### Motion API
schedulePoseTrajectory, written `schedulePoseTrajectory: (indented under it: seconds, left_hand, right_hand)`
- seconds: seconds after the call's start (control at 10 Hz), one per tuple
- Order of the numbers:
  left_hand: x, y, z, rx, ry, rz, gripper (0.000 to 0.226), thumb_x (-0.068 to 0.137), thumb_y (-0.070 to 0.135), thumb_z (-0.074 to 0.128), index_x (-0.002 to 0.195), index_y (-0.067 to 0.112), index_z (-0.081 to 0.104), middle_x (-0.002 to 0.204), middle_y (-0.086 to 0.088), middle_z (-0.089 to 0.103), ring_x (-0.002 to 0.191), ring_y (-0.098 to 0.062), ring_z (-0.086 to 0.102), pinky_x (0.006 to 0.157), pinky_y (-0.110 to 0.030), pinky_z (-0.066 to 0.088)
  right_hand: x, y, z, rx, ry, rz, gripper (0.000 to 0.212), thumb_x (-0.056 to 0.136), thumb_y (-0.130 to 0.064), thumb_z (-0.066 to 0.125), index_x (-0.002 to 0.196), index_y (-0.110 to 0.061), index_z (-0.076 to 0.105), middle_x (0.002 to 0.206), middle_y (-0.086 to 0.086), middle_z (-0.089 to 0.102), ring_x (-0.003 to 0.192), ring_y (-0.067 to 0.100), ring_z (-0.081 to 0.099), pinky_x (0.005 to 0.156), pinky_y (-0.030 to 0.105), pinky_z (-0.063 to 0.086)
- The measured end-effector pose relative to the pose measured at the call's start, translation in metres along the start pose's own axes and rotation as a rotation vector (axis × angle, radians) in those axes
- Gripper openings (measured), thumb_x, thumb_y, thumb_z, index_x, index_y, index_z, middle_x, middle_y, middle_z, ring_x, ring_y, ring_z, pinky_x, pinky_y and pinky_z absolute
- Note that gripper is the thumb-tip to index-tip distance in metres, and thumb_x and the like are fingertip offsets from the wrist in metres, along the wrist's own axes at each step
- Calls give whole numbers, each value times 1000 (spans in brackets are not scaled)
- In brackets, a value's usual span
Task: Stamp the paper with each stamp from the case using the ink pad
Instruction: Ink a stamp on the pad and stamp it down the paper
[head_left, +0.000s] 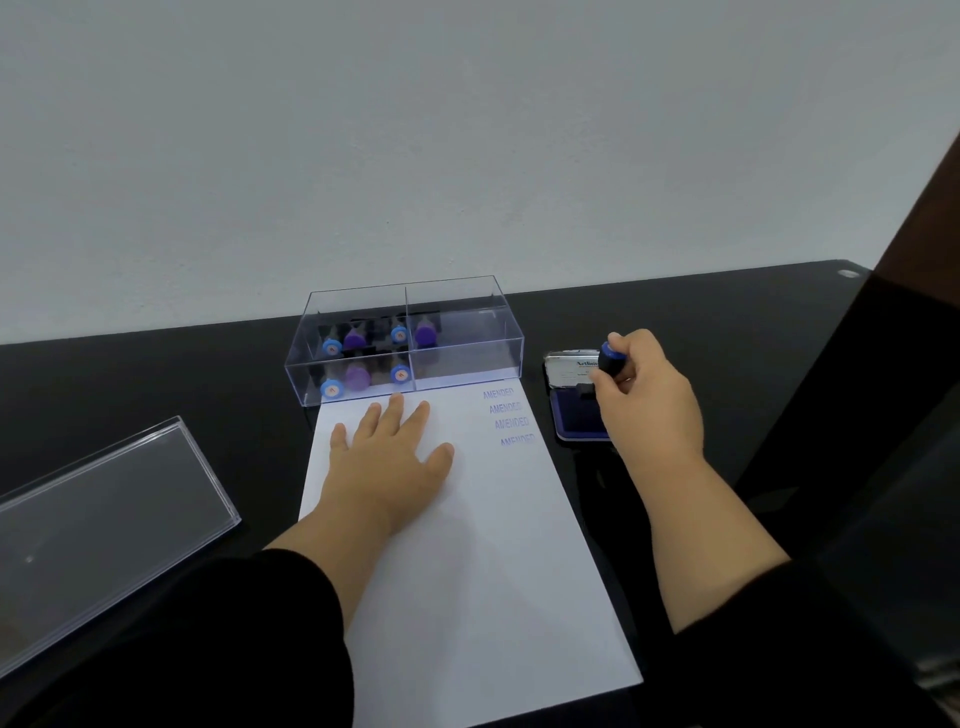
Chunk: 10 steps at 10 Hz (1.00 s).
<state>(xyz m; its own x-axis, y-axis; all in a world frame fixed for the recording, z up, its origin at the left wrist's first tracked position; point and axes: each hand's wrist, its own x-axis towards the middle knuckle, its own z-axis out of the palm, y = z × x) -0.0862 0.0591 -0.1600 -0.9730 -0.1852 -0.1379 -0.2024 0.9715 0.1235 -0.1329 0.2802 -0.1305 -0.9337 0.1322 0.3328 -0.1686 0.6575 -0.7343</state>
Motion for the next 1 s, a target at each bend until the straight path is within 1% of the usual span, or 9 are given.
schedulePoseTrajectory:
  seconds: [0.1, 0.2, 0.3, 0.4, 0.6, 0.7, 0.8, 0.9, 1.0]
  left_hand:
    - [0, 0, 0, -4, 1, 2, 60, 98, 53, 19, 151, 33, 0, 159, 5, -10, 147, -16, -8, 118, -46, -5]
    - [0, 0, 0, -1, -3, 5, 60, 98, 53, 18, 151, 32, -1, 159, 5, -10, 147, -16, -9, 118, -46, -5]
    - [0, 0, 1, -13, 4, 7, 61, 98, 53, 19, 151, 32, 0, 159, 5, -10, 147, -16, -8, 118, -46, -5]
    - [0, -1, 1, -22, 15, 10, 60, 98, 53, 19, 151, 33, 1, 159, 5, -10, 147, -16, -8, 117, -46, -5]
    - [-1, -1, 2, -43, 31, 9, 60, 97, 53, 21, 151, 33, 5, 160, 5, -7, 147, -15, -6, 118, -45, -4]
    - [-1, -1, 1, -61, 37, 15, 60, 97, 53, 23, 151, 32, 7, 160, 6, -5, 147, -16, -4, 118, -45, -4]
    - [-5, 0, 1, -97, 66, 9, 60, 96, 54, 27, 151, 32, 14, 160, 6, 2, 147, -15, 0, 118, -42, -1]
    - [-12, 2, -2, -110, 137, -5, 58, 95, 54, 32, 147, 30, 28, 158, 4, 16, 144, -17, 15, 118, -37, 10]
    - [-21, 6, -6, -87, 150, -14, 55, 96, 54, 32, 145, 29, 33, 154, 2, 24, 139, -19, 25, 113, -35, 21]
  right_hand:
    - [0, 1, 1, -89, -16, -4, 26, 94, -19, 53, 120, -24, 49, 94, -1, 59, 82, 16, 56, 61, 28, 41]
    - [-1, -1, 3, -154, -52, -12, 27, 94, -19, 53, 120, -24, 48, 100, 0, 61, 83, 17, 55, 61, 28, 41]
    - [-4, -3, 4, -210, -103, -7, 22, 94, -18, 53, 115, -24, 47, 97, 1, 61, 80, 20, 56, 59, 30, 44]
    - [-4, -6, 4, -245, -121, 12, 16, 94, -17, 51, 108, -22, 44, 92, 2, 59, 78, 23, 56, 59, 35, 49]
    - [-4, -9, 2, -322, -142, 12, 14, 95, -18, 49, 107, -21, 43, 90, 3, 56, 74, 22, 53, 49, 26, 36]
    - [-4, -10, 2, -343, -150, 5, 14, 95, -19, 50, 107, -21, 42, 92, 2, 54, 76, 22, 52, 48, 25, 35]
    - [-5, -10, 1, -349, -149, -6, 13, 95, -20, 49, 106, -21, 42, 91, 1, 54, 76, 21, 53, 53, 28, 42]
    - [-6, -8, 1, -350, -141, -26, 11, 95, -20, 49, 104, -21, 43, 90, 2, 56, 74, 22, 54, 54, 30, 43]
    - [-5, -6, 2, -353, -144, -42, 10, 95, -19, 49, 102, -21, 42, 90, 3, 59, 72, 22, 53, 52, 28, 38]
